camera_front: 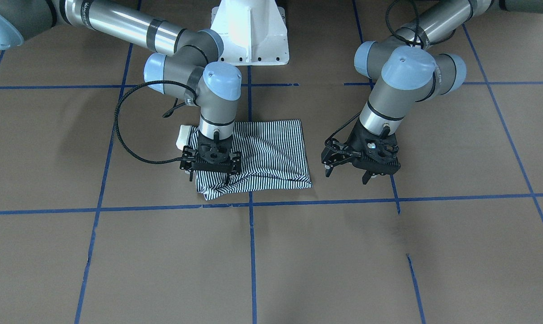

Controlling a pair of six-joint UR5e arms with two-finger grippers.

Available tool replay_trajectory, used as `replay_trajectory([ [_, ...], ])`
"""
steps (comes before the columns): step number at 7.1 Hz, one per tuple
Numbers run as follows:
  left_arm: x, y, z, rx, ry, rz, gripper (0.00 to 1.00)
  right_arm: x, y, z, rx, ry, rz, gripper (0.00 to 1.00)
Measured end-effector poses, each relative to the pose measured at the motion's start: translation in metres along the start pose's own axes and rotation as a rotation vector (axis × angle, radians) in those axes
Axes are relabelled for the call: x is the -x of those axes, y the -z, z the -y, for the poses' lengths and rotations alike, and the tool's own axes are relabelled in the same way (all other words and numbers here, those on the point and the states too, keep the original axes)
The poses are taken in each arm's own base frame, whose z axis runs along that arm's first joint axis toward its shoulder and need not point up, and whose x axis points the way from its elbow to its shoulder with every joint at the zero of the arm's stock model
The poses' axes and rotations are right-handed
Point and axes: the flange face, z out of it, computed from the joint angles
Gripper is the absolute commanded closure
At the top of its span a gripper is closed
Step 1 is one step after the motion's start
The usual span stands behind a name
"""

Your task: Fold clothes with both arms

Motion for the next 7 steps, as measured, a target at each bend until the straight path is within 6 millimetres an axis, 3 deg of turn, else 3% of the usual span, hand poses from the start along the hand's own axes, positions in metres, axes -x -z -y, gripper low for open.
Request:
replay_trajectory([
  [2, -0.001, 0.003, 0.0, -0.003, 0.005, -0.004, 0.0, -0.03, -0.016, 0.051, 0.04, -0.032, -0.016, 0.0],
  [4, -0.005, 0.008, -0.001, -0.005, 0.001, -0.011, 0.0, -0.063, -0.002, 0.099, 0.123, -0.077, 0.074, 0.0],
  [5, -0.003, 0.018, -0.005, -0.003, -0.018, -0.014, 0.0, -0.091, 0.009, 0.118, 0.158, -0.073, 0.124, 0.0],
  [6, 0.012, 0.033, -0.01, 0.006, -0.068, -0.004, 0.0, -0.136, 0.018, 0.132, 0.182, -0.043, 0.165, 0.0],
  [7, 0.041, 0.056, -0.004, 0.014, -0.157, 0.035, 0.0, -0.198, 0.028, 0.143, 0.2, 0.015, 0.191, 0.0],
])
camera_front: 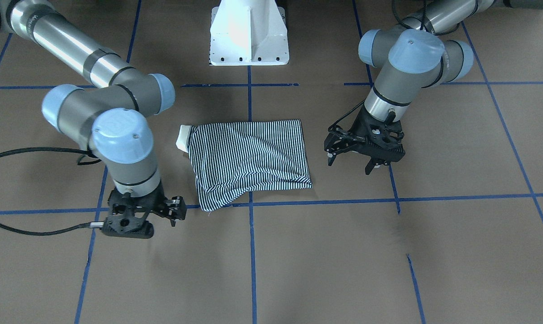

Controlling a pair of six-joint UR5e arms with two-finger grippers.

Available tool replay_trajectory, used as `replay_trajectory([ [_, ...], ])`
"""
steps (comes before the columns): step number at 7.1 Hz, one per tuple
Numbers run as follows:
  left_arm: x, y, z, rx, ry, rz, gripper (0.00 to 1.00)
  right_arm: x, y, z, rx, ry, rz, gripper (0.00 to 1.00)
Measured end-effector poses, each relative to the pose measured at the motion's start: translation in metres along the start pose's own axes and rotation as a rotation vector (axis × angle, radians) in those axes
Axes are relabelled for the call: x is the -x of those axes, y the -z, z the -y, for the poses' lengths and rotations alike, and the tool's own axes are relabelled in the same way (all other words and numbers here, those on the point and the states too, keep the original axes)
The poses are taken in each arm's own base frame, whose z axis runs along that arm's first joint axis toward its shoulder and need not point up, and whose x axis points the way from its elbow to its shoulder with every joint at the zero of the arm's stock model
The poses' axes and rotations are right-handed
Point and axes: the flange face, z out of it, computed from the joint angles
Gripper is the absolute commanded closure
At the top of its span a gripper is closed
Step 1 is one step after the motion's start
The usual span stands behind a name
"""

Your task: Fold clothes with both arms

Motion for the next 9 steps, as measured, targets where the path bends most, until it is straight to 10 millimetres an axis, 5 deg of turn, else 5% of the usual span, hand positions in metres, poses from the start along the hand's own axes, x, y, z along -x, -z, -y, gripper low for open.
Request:
replay_trajectory([
  [3, 0.156, 0.082, 0.016, 0.051, -0.242, 0.174, 0.0, -0.207, 0.065, -0.013, 0.071, 0.215, -0.055, 0.0],
  [5, 0.272, 0.122, -0.022, 0.113, -0.245, 0.19, 0.0, -0.352, 0.073, -0.054, 0.139, 0.213, -0.069, 0.0],
  [6, 0.313, 0.123, -0.055, 0.16, -0.188, 0.167, 0.0, -0.416, 0.064, -0.088, 0.183, 0.166, -0.076, 0.0],
  [7, 0.355, 0.124, -0.085, 0.194, -0.111, 0.152, 0.0, -0.464, 0.052, -0.124, 0.222, 0.126, -0.081, 0.0],
  [9, 0.418, 0.133, -0.127, 0.219, 0.015, 0.137, 0.0, -0.516, 0.043, -0.179, 0.217, 0.092, -0.03, 0.0],
])
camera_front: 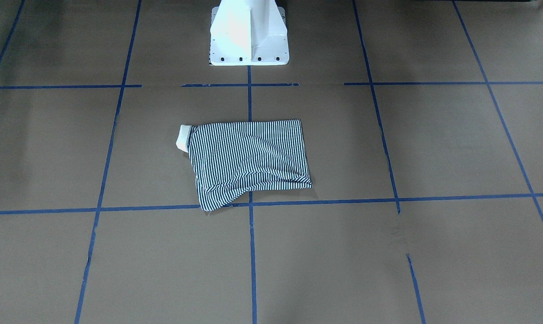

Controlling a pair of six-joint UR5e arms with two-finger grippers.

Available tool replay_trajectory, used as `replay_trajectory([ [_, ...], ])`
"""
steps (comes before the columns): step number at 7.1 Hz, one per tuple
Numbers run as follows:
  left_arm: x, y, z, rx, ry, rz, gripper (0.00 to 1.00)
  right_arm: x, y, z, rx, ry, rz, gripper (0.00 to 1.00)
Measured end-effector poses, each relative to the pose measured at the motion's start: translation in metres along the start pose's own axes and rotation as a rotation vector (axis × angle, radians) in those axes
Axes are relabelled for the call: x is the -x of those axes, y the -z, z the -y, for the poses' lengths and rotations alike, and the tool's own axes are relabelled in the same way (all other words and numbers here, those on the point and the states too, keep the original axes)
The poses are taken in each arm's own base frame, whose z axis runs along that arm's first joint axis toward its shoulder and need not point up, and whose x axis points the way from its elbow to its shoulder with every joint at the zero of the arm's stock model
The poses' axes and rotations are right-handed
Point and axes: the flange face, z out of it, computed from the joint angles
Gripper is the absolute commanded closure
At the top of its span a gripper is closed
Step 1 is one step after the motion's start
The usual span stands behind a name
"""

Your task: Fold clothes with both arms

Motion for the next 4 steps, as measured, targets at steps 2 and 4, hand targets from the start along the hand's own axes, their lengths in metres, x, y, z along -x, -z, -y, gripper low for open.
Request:
replay_trajectory([
  [2, 0.026, -0.015, -0.051, 0.032, 0.029, -0.119, 0.0, -0.028, -0.017, -0.048, -0.045, -0.012, 0.055, 0.0],
  [4, 0.041, -0.022, -0.084, 0.056, 0.055, -0.153, 0.0, -0.036, -0.019, -0.063, -0.062, -0.024, 0.082, 0.0],
])
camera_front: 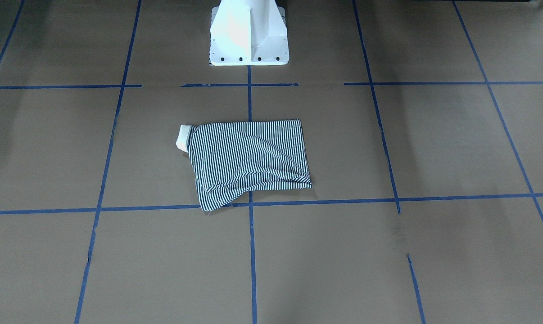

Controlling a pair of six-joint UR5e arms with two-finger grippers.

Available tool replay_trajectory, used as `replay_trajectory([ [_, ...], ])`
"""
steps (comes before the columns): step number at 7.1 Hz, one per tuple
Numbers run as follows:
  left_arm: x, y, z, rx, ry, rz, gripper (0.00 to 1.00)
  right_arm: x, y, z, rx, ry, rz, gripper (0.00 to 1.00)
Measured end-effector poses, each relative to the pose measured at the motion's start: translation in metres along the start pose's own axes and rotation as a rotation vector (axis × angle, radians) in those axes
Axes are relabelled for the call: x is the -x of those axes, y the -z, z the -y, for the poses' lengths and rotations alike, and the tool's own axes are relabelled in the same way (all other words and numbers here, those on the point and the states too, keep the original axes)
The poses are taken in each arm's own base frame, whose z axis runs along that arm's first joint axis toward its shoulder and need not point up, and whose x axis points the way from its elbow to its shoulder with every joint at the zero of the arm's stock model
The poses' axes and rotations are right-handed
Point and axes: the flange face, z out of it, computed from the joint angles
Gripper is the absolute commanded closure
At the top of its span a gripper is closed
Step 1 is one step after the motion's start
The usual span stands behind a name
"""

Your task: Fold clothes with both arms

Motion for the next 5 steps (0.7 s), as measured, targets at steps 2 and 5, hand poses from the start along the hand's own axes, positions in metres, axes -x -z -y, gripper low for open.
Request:
replay_trajectory([
  [2, 0.0064, -0.0046, -0.0094, 0.015, 0.018, -0.003, 0.0, -0.0013, -0.0003, -0.0015, -0.001, -0.003, 0.005, 0.0],
  [5, 0.0049, 0.001, -0.0063, 0.003, 0.015, 0.009, 0.0, -0.0019, -0.0006, -0.0018, -0.001, -0.004, 0.004, 0.0],
])
